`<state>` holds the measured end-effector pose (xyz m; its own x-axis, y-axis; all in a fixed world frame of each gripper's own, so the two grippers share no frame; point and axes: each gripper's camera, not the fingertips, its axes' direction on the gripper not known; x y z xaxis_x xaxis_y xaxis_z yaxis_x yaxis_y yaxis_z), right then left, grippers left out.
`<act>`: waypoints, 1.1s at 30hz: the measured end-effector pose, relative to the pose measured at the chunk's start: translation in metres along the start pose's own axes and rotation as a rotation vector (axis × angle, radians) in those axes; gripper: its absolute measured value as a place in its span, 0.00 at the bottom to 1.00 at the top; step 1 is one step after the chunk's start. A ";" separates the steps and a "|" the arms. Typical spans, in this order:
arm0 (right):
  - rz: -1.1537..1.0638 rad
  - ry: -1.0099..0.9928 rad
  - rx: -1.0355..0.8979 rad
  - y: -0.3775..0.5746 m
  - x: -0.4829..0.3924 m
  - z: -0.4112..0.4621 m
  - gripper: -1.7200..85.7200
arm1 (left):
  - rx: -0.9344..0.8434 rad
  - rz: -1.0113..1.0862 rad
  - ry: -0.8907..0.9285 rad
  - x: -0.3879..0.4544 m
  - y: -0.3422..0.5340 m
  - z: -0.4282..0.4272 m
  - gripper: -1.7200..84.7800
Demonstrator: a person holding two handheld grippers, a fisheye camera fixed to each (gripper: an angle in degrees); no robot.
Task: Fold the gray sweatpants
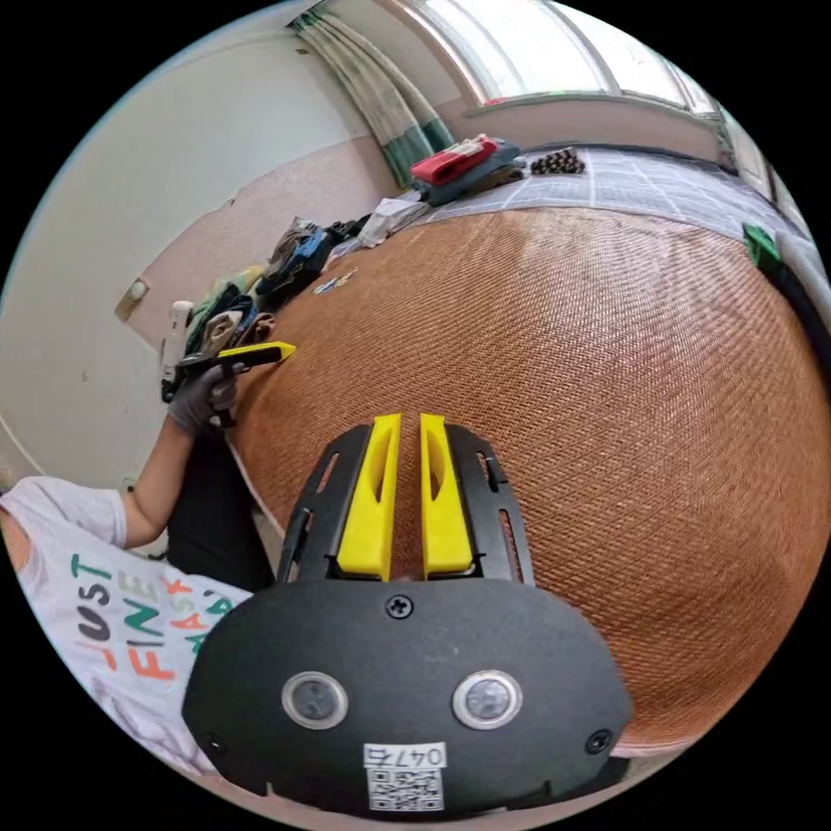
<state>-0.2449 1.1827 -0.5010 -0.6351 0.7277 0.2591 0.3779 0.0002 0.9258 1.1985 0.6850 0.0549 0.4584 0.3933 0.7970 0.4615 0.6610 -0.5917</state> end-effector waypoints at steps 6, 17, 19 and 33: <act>0.223 0.187 0.556 0.019 0.085 -0.115 0.10 | 0.011 -0.011 0.007 -0.012 -0.012 -0.024 0.01; 0.720 0.525 0.951 0.117 0.229 -0.062 0.15 | -0.028 -0.002 -0.013 -0.033 -0.044 -0.059 0.01; 0.719 0.495 0.887 0.112 0.252 -0.042 0.13 | -0.040 -0.014 -0.022 -0.036 -0.050 -0.065 0.01; 0.204 0.317 0.703 0.088 0.119 0.046 0.04 | 0.015 -0.118 -0.044 -0.057 -0.066 -0.107 0.01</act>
<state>-0.2562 1.3005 -0.4018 -0.6291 0.5305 0.5681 0.7766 0.3977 0.4886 1.2235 0.5507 0.0354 0.3677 0.3392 0.8659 0.4991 0.7137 -0.4915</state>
